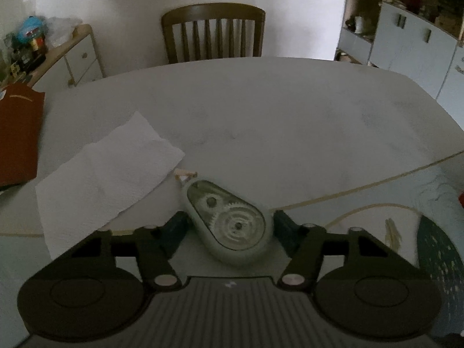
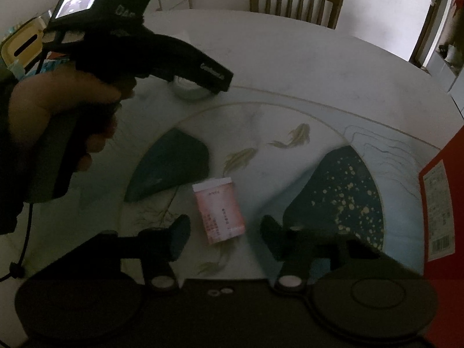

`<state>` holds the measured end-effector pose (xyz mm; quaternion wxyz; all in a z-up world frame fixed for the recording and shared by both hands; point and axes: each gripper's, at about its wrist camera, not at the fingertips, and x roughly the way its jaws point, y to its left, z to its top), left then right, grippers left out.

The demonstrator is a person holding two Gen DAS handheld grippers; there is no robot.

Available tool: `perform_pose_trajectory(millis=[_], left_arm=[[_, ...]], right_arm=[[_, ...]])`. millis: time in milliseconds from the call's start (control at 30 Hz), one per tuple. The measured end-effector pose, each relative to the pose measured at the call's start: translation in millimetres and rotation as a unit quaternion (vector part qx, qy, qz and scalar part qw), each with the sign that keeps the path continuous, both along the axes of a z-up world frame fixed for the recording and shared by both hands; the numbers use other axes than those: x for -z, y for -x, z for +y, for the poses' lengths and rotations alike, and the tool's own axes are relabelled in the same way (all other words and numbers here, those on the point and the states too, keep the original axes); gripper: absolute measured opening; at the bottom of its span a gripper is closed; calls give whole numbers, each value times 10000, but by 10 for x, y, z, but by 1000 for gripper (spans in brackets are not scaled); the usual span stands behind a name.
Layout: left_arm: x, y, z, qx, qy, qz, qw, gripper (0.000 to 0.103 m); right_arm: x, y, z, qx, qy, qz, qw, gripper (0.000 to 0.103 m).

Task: Organize objects
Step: 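Grasp the grey tape dispenser with the left tool while the right tool grasps the pink box, then carry the tape dispenser and pink box with both tools into the shoebox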

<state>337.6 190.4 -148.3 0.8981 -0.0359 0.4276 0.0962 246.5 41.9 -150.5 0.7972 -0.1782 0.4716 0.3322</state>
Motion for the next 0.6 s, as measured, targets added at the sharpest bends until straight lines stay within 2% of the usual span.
perform_pose_trajectory(millis=[33,100,600], left_arm=[[-2,14,14,30,20,-7,10000,63],[-4,41,37,122,17,-22,9999,63],[-30,387,-34,537,139,116,9984,63]], right_arm=[[-2,0,-5,-4,-11,11,10000,44],[-14,11,-18,2,-24,1,10000,29],[-126,165,-353,450,-276,27,9986,28]])
